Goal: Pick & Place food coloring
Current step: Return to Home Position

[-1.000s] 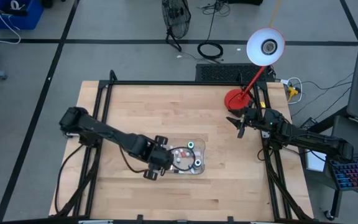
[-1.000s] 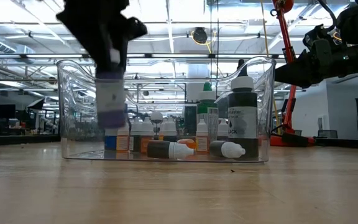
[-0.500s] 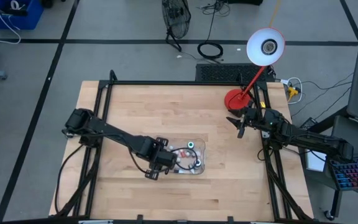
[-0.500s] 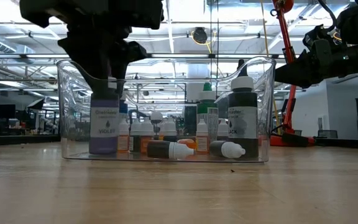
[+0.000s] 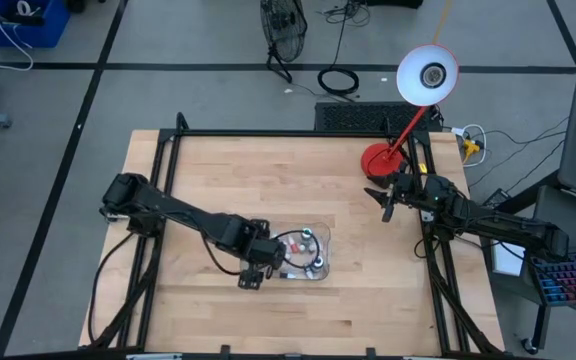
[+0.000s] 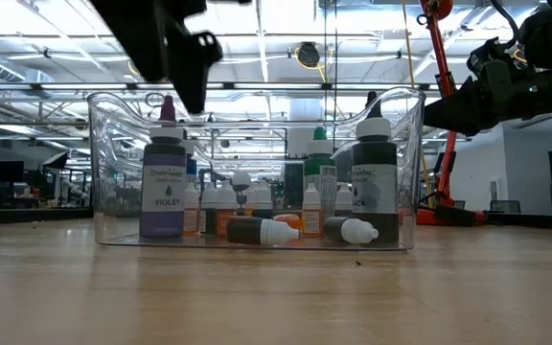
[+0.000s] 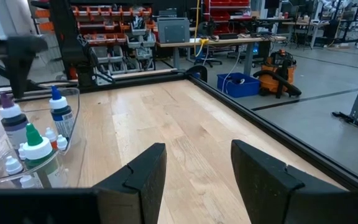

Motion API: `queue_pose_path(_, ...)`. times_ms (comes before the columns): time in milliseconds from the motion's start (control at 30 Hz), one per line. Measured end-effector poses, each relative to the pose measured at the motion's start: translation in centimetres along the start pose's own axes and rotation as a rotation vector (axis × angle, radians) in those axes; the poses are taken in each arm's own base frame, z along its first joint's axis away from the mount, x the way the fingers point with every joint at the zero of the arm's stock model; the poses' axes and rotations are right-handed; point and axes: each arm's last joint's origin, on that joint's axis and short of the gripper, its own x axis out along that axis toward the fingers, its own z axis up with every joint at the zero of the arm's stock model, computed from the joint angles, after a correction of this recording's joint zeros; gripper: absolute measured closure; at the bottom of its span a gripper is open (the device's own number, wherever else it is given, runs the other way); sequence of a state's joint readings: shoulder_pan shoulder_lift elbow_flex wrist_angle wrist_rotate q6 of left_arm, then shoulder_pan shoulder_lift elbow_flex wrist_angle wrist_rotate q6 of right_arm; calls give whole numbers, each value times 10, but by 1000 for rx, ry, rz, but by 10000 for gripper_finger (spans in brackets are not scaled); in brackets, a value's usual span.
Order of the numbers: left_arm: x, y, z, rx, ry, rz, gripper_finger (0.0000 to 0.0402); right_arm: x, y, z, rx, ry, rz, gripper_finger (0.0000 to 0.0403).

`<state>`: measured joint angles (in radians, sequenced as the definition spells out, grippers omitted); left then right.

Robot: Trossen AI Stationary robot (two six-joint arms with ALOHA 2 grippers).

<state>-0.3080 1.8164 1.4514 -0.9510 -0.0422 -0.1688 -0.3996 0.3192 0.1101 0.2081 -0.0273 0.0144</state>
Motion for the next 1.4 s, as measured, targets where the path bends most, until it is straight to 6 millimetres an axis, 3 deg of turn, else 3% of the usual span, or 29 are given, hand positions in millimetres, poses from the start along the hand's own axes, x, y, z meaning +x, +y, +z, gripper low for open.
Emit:
queue_pose_path(167, -35, 0, 0, 4, 20, -6, 8, 0, 0, 0, 0, 2, 1, 232)
queue_pose_path(400, -86, 9, -21, 88, 163, 45, 27, 0, 0, 0, 0, 2, 0, 232)
queue_pose_path(567, -120, 18, -38, 107, 135, 107, 36, 0, 0, 0, 0, 3, 0, 232)
queue_pose_path(733, -174, 24, -50, 165, -243, 114, 31, 0, 0, 0, 0, 2, 0, 232)
queue_pose_path(833, -207, 23, -62, 309, -560, -14, 28, 0, 0, 0, 0, 2, 0, 232)
queue_pose_path(933, -227, 26, -83, 471, -836, -145, 31, 0, 0, 0, 0, 2, 0, 232)
queue_pose_path(1067, -223, 38, -113, 547, -1066, -199, 34, 0, 0, 0, 0, 3, 0, 232)
queue_pose_path(1400, -149, 82, -181, 208, -1273, -36, 28, 0, 0, 0, 0, 3, 1, 232)
